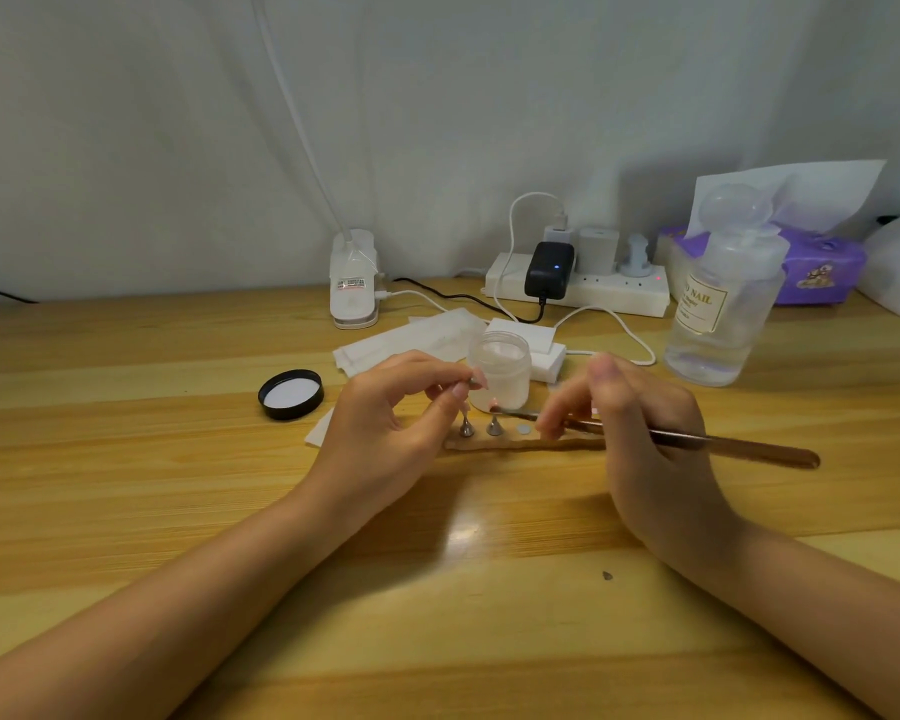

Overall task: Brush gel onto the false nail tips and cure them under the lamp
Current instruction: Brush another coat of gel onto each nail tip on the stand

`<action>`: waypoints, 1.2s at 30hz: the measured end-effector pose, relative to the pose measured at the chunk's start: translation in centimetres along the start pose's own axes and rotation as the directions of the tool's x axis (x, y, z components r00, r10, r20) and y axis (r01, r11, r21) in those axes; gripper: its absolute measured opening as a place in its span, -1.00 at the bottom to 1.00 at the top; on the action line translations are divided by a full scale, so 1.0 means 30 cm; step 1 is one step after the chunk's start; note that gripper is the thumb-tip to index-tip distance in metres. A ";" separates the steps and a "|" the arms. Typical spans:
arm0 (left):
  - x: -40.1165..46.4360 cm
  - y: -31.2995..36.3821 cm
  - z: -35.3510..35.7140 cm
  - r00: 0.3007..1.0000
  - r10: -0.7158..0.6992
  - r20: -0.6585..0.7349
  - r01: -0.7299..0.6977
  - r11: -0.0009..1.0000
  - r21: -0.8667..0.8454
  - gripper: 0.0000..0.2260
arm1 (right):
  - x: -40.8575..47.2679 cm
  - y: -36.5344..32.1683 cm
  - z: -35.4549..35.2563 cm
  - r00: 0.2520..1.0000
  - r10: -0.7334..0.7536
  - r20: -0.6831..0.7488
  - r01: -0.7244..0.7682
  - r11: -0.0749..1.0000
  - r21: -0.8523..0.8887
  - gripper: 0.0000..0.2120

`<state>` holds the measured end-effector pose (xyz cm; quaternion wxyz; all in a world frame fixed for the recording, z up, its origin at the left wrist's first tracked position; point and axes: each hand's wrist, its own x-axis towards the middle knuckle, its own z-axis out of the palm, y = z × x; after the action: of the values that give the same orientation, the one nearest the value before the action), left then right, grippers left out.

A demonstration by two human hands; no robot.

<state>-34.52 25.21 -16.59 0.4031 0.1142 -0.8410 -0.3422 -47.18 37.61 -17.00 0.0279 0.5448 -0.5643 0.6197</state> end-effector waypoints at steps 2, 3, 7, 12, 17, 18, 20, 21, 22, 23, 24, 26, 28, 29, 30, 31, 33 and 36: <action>0.000 0.000 0.000 1.000 0.005 0.001 -0.005 1.000 0.003 -0.78 | 0.000 -0.004 -0.002 1.000 0.007 -0.014 -0.006 1.000 0.017 -0.61; 0.000 0.001 0.000 1.000 0.007 0.001 -0.007 1.000 0.003 -0.78 | 0.001 -0.007 -0.002 1.000 -0.006 -0.013 0.006 1.000 0.003 -0.62; 0.003 -0.002 0.004 1.000 0.007 0.005 -0.007 1.000 0.011 -0.80 | 0.009 -0.010 0.009 0.997 -0.057 0.049 0.061 0.995 -0.076 -0.66; 0.002 -0.003 0.004 1.000 0.010 0.007 -0.010 1.000 -0.002 -0.79 | 0.002 -0.003 0.002 1.000 0.010 0.015 -0.009 1.000 -0.025 -0.61; 0.002 0.001 0.002 1.000 0.023 0.004 -0.024 1.000 0.014 -0.79 | 0.003 -0.010 -0.001 1.000 -0.012 -0.008 0.012 1.000 0.005 -0.64; 0.002 0.001 0.002 1.000 0.026 0.002 -0.026 0.999 0.019 -0.80 | 0.003 -0.011 0.001 1.000 -0.026 0.008 0.026 1.000 -0.007 -0.66; 0.003 0.000 0.003 1.000 0.026 -0.001 -0.026 0.999 0.024 -0.80 | 0.005 -0.009 0.007 0.998 -0.030 0.048 0.031 0.999 -0.027 -0.65; 0.003 -0.001 0.004 1.000 0.024 -0.002 -0.024 0.999 0.021 -0.79 | 0.005 -0.006 0.009 0.998 -0.024 0.059 0.026 0.999 -0.036 -0.64; 0.003 -0.002 0.005 1.000 0.022 -0.003 -0.022 1.000 0.018 -0.79 | 0.006 -0.005 0.010 0.998 -0.017 0.059 0.019 0.999 -0.039 -0.63; 0.003 -0.001 0.005 1.000 0.022 -0.003 -0.022 1.000 0.019 -0.78 | 0.005 -0.003 0.009 0.999 -0.008 0.051 0.009 0.999 -0.034 -0.63; 0.003 -0.001 0.005 1.000 0.026 -0.001 -0.026 0.999 0.024 -0.78 | 0.004 -0.002 0.007 0.999 0.003 0.040 -0.002 1.000 -0.020 -0.62; 0.002 -0.001 0.005 0.999 0.037 0.000 -0.037 0.999 0.033 -0.80 | 0.000 -0.003 0.002 1.000 0.020 0.015 -0.020 1.000 0.018 -0.60; 0.002 0.001 0.004 0.999 0.040 -0.007 -0.039 0.999 0.032 -0.80 | -0.003 -0.005 -0.002 0.999 0.033 -0.003 -0.033 0.998 0.058 -0.59; 0.002 0.001 0.004 0.999 0.040 -0.009 -0.040 0.999 0.030 -0.80 | -0.003 -0.006 -0.003 0.999 0.035 -0.005 -0.035 0.997 0.067 -0.60; 0.002 0.001 0.005 0.999 0.041 -0.008 -0.041 0.999 0.028 -0.81 | -0.001 -0.008 -0.003 0.999 0.032 0.003 -0.032 0.998 0.062 -0.62; 0.001 0.001 0.005 0.999 0.042 -0.006 -0.042 0.999 0.027 -0.81 | 0.002 -0.009 0.000 1.000 0.023 0.019 -0.024 0.999 0.044 -0.65; 0.001 0.000 0.006 0.999 0.039 -0.008 -0.038 0.999 0.015 -0.82 | 0.009 -0.009 0.007 0.998 0.005 0.058 -0.005 1.000 0.005 -0.67; 0.001 -0.001 0.007 1.000 0.026 -0.017 -0.026 1.000 0.001 -0.80 | 0.007 -0.004 0.008 0.997 0.017 0.071 -0.017 1.000 -0.001 -0.65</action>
<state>-34.70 25.26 -16.68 0.4148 0.1064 -0.8391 -0.3354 -47.03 37.37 -16.82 0.0029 0.5617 -0.5696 0.6001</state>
